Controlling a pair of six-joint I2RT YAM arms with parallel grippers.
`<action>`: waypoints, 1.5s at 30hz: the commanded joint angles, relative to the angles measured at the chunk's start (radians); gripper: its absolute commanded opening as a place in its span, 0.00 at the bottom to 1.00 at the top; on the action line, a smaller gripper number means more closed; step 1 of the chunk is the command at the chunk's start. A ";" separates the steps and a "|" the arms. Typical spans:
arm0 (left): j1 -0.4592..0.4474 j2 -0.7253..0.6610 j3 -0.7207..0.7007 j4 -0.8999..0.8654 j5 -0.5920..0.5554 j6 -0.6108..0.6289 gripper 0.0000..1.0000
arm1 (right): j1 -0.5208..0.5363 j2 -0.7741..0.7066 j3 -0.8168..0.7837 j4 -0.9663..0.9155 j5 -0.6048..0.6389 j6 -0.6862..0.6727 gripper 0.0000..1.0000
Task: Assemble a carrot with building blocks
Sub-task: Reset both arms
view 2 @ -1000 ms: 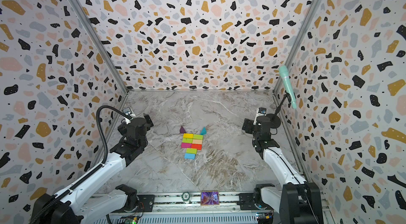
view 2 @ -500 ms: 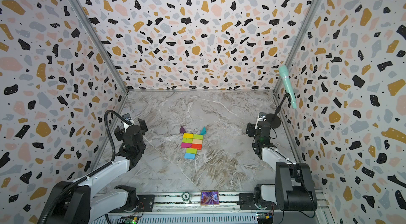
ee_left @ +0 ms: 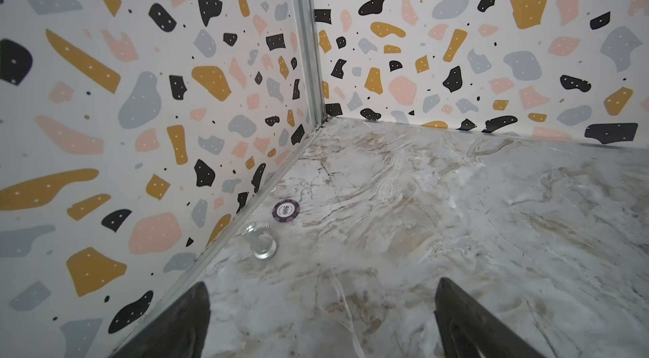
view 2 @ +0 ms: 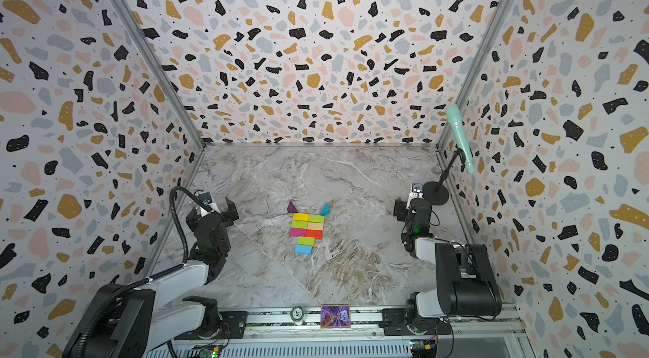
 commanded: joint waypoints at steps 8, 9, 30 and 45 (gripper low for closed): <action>0.007 0.195 -0.034 0.324 0.110 0.015 1.00 | -0.002 -0.014 -0.025 0.118 -0.112 0.005 0.86; 0.007 0.220 -0.040 0.354 0.119 0.019 1.00 | -0.003 -0.009 -0.027 0.139 -0.121 0.014 0.86; 0.029 0.240 -0.019 0.331 0.163 0.015 1.00 | 0.078 0.070 -0.164 0.470 -0.141 -0.077 0.99; 0.029 0.239 -0.020 0.329 0.164 0.014 1.00 | 0.092 0.071 -0.167 0.480 -0.121 -0.085 0.99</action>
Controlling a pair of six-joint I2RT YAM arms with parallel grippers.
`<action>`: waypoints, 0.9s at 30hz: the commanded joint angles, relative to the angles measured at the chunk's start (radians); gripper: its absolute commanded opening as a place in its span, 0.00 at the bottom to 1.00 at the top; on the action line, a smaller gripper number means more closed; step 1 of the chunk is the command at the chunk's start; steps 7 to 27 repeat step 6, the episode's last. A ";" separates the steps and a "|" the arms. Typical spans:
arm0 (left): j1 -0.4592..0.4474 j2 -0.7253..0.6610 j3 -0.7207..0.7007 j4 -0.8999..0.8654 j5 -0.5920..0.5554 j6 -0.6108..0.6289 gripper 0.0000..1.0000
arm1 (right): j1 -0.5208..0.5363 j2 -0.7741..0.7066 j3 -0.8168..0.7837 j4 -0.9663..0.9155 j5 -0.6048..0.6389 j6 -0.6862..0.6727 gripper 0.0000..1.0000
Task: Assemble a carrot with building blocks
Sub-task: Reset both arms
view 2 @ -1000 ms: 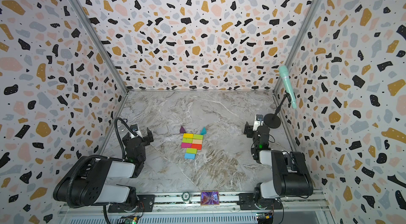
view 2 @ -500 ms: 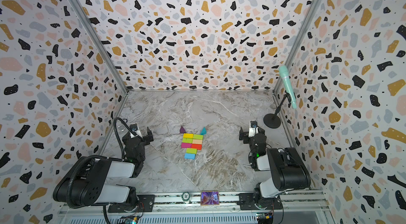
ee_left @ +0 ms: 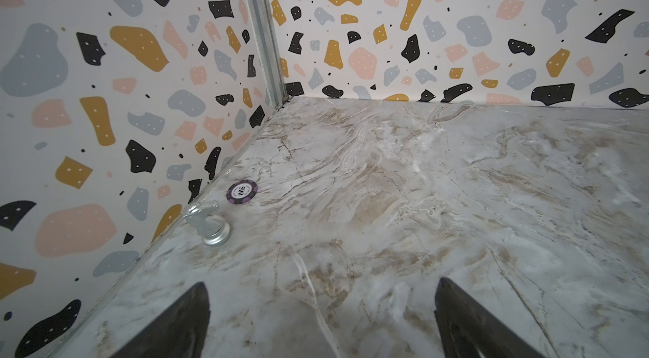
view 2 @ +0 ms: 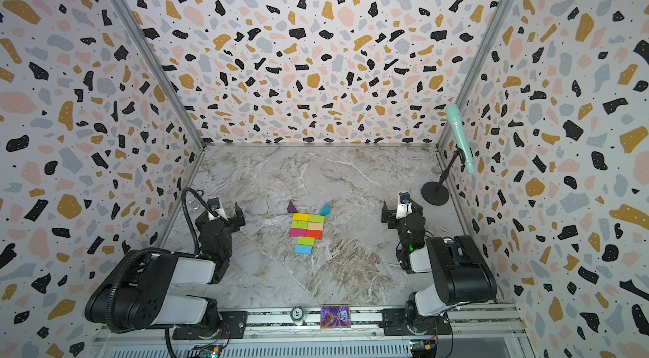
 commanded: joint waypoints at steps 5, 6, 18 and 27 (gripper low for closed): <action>0.007 -0.008 0.016 0.057 0.006 0.006 1.00 | -0.002 -0.015 0.015 0.012 -0.005 -0.005 0.99; 0.007 -0.007 0.016 0.057 0.005 0.006 1.00 | -0.002 -0.016 0.013 0.014 -0.006 -0.005 0.99; 0.007 -0.007 0.016 0.057 0.005 0.006 1.00 | -0.002 -0.016 0.013 0.014 -0.006 -0.005 0.99; 0.007 -0.007 0.016 0.057 0.005 0.006 1.00 | -0.002 -0.016 0.013 0.014 -0.006 -0.005 0.99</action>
